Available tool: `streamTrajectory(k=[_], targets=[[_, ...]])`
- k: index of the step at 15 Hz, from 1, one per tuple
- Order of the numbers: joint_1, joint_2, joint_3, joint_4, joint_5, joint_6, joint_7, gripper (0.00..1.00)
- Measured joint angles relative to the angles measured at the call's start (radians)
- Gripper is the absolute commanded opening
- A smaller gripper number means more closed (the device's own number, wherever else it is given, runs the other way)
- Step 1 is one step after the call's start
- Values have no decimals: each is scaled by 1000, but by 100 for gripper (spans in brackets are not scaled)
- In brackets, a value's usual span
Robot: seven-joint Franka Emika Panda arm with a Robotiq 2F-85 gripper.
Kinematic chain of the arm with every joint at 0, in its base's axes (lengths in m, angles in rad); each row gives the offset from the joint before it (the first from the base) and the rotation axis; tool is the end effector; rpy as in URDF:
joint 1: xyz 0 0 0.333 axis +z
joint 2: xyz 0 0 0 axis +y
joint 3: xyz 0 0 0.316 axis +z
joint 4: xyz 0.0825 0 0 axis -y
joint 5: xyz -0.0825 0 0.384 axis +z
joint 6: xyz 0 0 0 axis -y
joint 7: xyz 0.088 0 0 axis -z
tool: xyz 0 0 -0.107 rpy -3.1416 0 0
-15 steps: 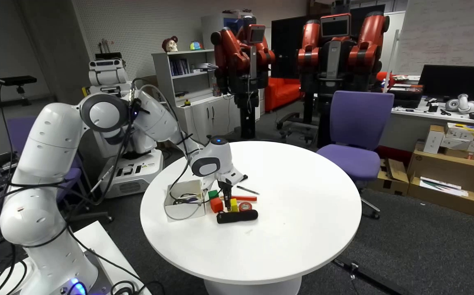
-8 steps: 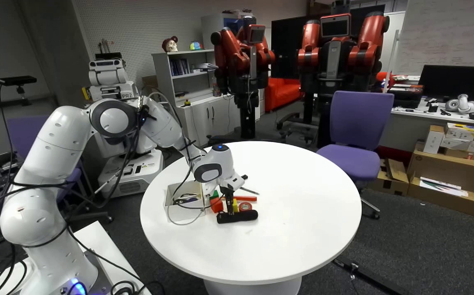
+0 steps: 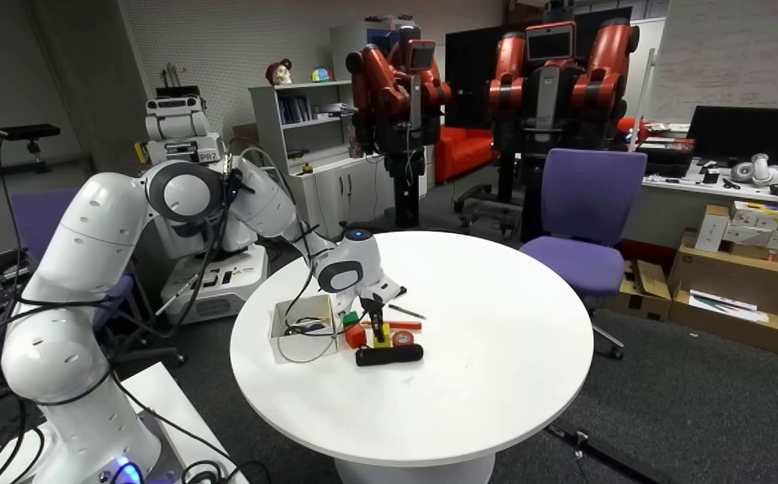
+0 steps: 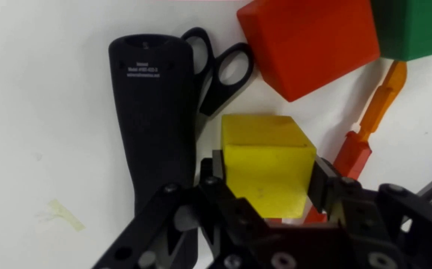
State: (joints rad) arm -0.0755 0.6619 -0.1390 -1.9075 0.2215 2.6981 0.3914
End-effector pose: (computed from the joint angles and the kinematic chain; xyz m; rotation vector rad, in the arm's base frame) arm 0.6227 -0.1392 0.1624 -2.8730 1.1553 -0.2133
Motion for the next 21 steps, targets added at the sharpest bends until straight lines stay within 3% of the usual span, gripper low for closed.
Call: streamTrajectory(k=[6,12,17,21], targets=[[91,-94,-37,-61,-41,6,5,30],[184,-299,-60,-266,-136,114,46,30],[263,-466,-66,-440,-233,122,201,30],[277,-540,-44,-516,-330,50,384,30]])
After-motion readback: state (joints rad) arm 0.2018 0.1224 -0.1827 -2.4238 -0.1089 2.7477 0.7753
